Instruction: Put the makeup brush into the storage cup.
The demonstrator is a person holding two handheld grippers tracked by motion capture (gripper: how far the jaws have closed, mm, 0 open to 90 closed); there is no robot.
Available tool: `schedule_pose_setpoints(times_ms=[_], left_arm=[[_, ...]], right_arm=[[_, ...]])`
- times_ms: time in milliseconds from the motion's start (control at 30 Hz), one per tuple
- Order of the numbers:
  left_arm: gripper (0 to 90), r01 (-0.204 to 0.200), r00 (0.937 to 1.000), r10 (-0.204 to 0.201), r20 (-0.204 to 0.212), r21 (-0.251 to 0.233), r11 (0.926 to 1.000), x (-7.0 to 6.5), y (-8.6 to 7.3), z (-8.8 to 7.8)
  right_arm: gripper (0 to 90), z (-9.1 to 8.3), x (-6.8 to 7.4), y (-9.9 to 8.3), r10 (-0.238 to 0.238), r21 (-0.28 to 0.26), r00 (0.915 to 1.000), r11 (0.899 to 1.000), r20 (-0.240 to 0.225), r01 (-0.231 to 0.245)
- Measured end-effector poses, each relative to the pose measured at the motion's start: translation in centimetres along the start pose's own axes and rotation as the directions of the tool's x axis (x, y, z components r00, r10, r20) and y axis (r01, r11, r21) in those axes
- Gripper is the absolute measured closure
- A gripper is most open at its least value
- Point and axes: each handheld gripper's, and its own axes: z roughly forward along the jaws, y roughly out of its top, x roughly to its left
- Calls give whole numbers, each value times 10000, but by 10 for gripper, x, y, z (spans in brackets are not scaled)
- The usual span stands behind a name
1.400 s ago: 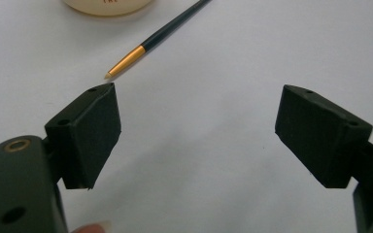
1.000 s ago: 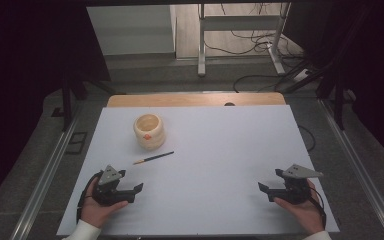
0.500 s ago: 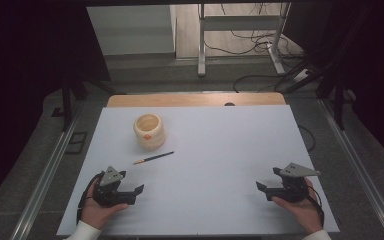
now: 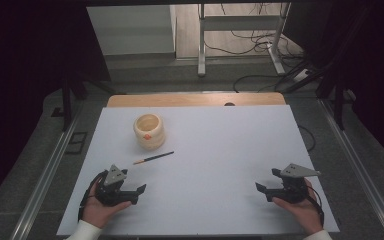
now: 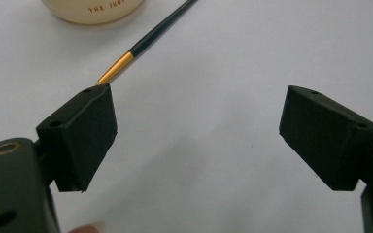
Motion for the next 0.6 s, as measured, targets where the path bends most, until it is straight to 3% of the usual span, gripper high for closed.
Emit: schedule_pose_setpoints(times_ms=[600], left_arm=[[145, -725, 9973, 723, 137, 201, 9972, -4, 24, 1]], right_arm=[[163, -5, 1, 0, 75, -10, 9998, 10000, 195, -75]])
